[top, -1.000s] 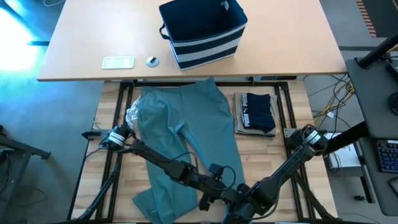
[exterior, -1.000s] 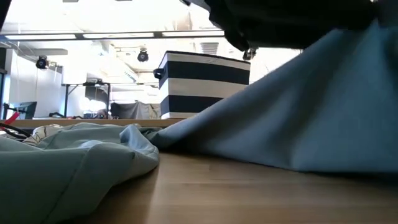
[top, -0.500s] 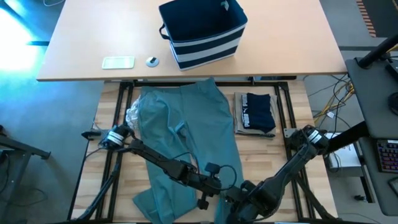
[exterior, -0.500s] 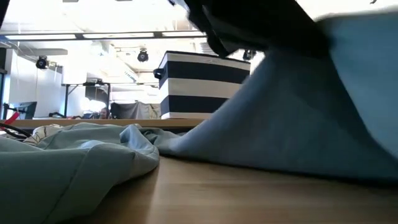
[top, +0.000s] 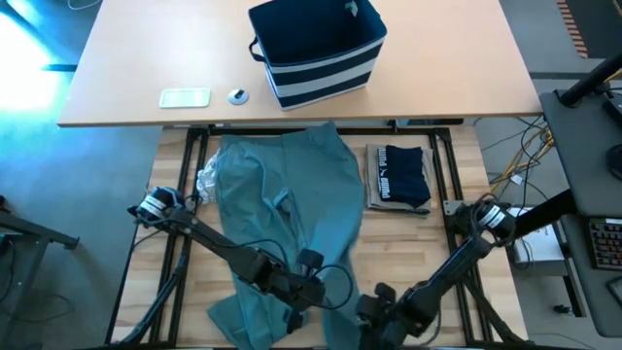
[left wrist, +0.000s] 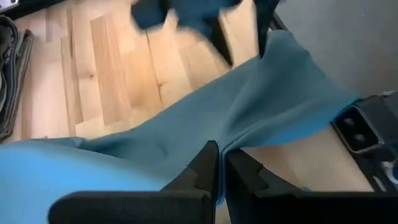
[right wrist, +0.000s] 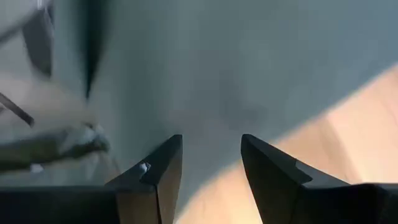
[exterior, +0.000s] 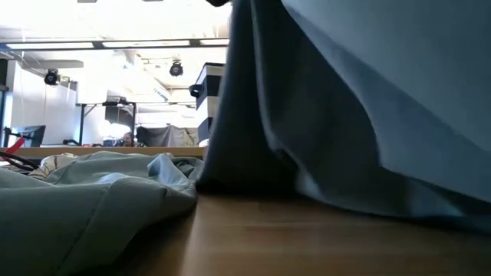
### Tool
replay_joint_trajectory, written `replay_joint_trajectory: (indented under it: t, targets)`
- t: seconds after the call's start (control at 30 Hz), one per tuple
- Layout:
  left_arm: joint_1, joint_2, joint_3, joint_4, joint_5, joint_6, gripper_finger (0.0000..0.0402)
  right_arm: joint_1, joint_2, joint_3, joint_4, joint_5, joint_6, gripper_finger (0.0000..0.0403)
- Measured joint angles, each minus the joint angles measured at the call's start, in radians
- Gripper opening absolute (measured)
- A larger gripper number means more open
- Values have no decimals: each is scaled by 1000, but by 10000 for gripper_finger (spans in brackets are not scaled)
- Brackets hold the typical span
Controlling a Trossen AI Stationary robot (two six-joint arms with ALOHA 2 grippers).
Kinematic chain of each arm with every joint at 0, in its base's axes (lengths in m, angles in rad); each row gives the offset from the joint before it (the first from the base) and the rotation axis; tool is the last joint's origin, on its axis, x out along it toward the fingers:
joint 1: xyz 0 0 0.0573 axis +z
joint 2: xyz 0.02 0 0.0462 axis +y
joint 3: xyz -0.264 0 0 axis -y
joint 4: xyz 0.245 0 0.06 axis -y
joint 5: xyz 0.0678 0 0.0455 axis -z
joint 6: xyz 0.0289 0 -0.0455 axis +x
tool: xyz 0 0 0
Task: Fold Laundry from Bin
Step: Fold the blue pants
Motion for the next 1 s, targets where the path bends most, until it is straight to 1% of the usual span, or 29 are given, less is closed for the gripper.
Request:
replay_joint_trajectory:
  t: [0.13,0.17,0.23,0.33,0.43,0.5,0.6,0.63,0.7,0.77,0.8,0.9,1.0]
  targets:
    - [-12,-5,0,-33,-1,-43,0,-72,0,-122,200,14,-64,160]
    - [-15,-3,0,-43,-1,-57,0,-86,0,-141,226,15,-76,160]
    - [-19,4,0,-47,0,-83,0,-109,0,-168,215,8,-100,160]
    - [-27,18,-7,-56,0,-110,0,-131,-1,-189,113,-24,-119,160]
    - [-30,36,-15,-45,-1,-133,0,-136,-16,-195,-35,-107,-108,160]
    - [-29,50,-33,10,-7,-135,0,-123,-38,-186,-162,-187,-89,160]
    - [-21,80,-70,136,2,-136,0,-72,-85,-174,-325,-300,-35,160]
    - [-18,95,-74,184,6,-137,1,-50,-105,-170,-349,-325,-8,160]
    - [-6,120,-75,233,41,-138,8,-15,-157,-147,-332,-360,62,160]
    - [11,137,-69,234,76,-145,23,21,-211,-128,-318,-345,140,160]
    - [17,139,-62,220,80,-153,32,36,-224,-122,-315,-315,171,160]
    - [44,121,-44,137,70,-171,61,73,-239,-116,-265,-167,252,160]
    - [93,93,-52,122,52,-207,85,80,-227,-111,-203,-39,287,160]
